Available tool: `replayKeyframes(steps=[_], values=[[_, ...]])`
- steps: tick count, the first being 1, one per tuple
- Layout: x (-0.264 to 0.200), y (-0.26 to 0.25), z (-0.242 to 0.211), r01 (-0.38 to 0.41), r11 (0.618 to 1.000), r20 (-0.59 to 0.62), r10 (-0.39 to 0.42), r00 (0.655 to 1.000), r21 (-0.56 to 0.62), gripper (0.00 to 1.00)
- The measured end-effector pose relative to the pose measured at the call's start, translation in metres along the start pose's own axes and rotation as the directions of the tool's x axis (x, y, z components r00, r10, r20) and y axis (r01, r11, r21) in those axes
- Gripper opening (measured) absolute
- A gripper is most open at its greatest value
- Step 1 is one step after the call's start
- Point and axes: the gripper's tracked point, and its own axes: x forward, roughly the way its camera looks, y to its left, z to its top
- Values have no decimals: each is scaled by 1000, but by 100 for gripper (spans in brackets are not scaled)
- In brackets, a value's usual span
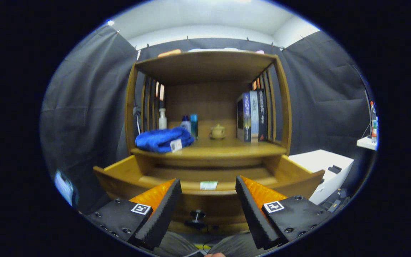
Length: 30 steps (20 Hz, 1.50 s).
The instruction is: Pull open the drawer, take out the items inside it, and place them on the countertop above the cabinet.
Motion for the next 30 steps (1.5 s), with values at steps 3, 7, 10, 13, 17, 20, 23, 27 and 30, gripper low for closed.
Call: replayKeyframes(steps=[3,7,10,13,17,20,23,27,30], values=[[25,-10,69,33,998,109,-27,994,-51,98],[78,16,81,-64,994,-31,61,998,-92,99],[117,24,48,-139,982,-262,102,960,-127,98],[128,41,-20,-234,967,-530,149,835,-97,99],[124,36,-85,-224,974,-734,121,668,-43,99],[113,35,-111,-201,980,-820,118,560,4,99],[108,33,-133,-211,977,-859,80,505,-33,99],[103,31,-163,-181,983,-911,58,409,-18,99],[100,22,-175,-183,982,-939,24,343,-42,99]])
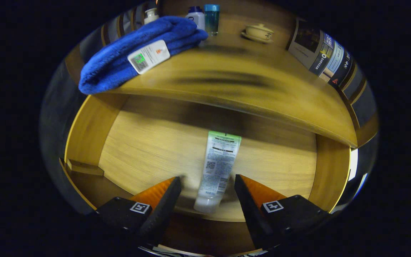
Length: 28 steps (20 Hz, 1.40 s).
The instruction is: Pull open the drawer, take out the items inside it, and place them on the countertop above the cabinet.
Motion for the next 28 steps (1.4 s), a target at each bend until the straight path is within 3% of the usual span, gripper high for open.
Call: replayKeyframes(steps=[4,11,13,14,17,22,28], values=[[14,4,-12,-15,1000,-78,16,997,14,98],[19,-11,-4,-3,999,-85,7,996,52,78],[21,-16,-3,-14,998,-74,18,997,67,59],[19,-18,-4,-18,997,-72,24,997,75,57],[13,-17,-6,-49,996,-33,52,998,78,53],[-33,13,-2,-226,970,113,216,970,90,52],[-82,26,6,-255,966,260,255,931,-36,52]])
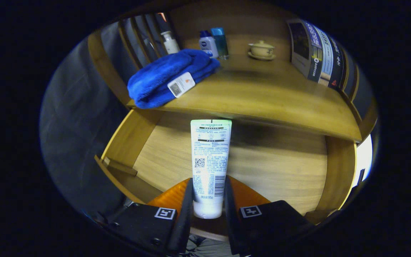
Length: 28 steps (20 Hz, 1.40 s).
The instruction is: Pull open the drawer, take out the items inside it, and place them on the countertop above the cabinet.
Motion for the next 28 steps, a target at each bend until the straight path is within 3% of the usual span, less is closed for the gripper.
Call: replayKeyframes(steps=[6,11,17,23,28], values=[[-31,0,46,-12,998,145,20,989,-54,52],[-41,-11,114,-22,998,286,4,958,60,52],[0,-45,168,0,986,351,-60,934,168,52],[35,-76,191,126,984,312,-159,937,122,52],[54,-88,194,153,974,281,-196,940,166,52]])
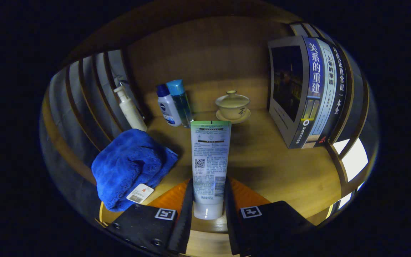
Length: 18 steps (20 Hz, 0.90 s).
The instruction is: Pull open the drawer, take out the items inside it, and place them on the countertop above the cabinet.
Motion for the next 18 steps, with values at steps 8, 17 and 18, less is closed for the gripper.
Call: replayKeyframes(steps=[8,17,18], values=[[9,-11,-4,26,1000,6,-26,1000,-10,58],[-30,-2,19,6,999,143,-1,990,-34,99],[-40,4,20,-12,999,172,18,985,-38,99]])
